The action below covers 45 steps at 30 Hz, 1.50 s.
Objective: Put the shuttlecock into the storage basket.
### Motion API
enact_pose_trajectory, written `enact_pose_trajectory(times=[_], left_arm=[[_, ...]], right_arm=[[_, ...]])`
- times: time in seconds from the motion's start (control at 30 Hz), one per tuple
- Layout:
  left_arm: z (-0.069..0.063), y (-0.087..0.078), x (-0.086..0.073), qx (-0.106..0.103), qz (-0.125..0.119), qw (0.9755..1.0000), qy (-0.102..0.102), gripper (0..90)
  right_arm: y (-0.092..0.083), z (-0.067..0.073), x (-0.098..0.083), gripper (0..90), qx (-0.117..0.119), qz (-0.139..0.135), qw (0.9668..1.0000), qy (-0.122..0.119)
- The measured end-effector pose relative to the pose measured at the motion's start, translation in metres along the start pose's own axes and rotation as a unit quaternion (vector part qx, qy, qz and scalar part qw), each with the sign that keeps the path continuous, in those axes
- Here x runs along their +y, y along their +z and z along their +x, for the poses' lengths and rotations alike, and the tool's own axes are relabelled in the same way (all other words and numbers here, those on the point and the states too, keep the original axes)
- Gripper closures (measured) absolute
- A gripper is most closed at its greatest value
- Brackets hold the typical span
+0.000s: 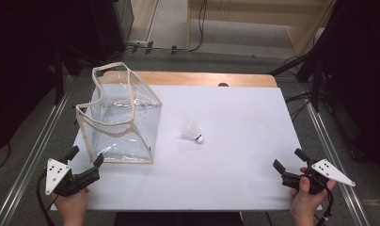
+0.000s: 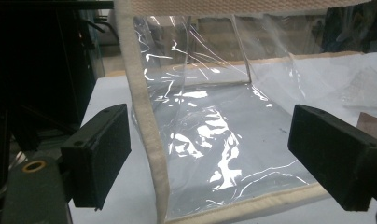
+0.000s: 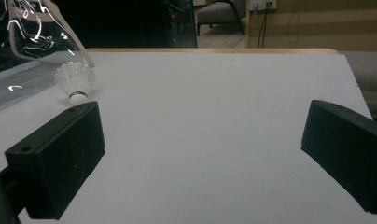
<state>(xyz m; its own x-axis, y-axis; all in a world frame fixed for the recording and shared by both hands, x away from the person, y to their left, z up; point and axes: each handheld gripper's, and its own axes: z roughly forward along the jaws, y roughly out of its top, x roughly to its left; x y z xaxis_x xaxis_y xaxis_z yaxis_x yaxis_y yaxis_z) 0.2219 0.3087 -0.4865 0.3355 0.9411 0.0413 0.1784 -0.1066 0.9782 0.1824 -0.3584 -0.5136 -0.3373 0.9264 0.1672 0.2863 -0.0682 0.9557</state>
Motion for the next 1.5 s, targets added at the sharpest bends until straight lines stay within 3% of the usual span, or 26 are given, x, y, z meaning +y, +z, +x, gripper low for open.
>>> enact_pose_trajectory(times=[0.3,0.57,0.67,0.93,1.07,1.4,1.5], left_arm=[[0.000,-0.001,0.000,0.000,-0.001,1.0000,0.000,13.7],[-0.001,-0.001,0.000,0.003,0.000,1.0000,0.004,13.7],[-0.002,0.000,-0.001,0.004,-0.001,1.0000,0.005,13.7],[-0.002,-0.001,-0.001,0.004,-0.001,1.0000,0.005,13.7],[-0.002,-0.002,-0.001,0.004,-0.002,0.9999,0.010,13.7],[-0.002,-0.003,-0.001,0.004,-0.004,1.0000,0.008,13.7],[-0.002,-0.003,-0.001,0.004,-0.005,1.0000,0.006,13.7]], right_arm=[[0.003,0.006,0.006,0.0,0.003,0.005,1.0000,-0.005],[0.009,0.016,0.017,0.0,0.007,0.016,0.9995,-0.028],[0.014,0.023,0.023,0.0,0.029,0.026,0.9984,-0.040],[0.033,0.041,0.038,0.0,0.059,0.043,0.9955,-0.059],[0.045,0.050,0.046,0.0,0.070,0.049,0.9935,-0.075],[0.067,0.064,0.062,0.0,0.092,0.062,0.9901,-0.086],[0.075,0.070,0.070,0.0,0.101,0.072,0.9877,-0.095]])
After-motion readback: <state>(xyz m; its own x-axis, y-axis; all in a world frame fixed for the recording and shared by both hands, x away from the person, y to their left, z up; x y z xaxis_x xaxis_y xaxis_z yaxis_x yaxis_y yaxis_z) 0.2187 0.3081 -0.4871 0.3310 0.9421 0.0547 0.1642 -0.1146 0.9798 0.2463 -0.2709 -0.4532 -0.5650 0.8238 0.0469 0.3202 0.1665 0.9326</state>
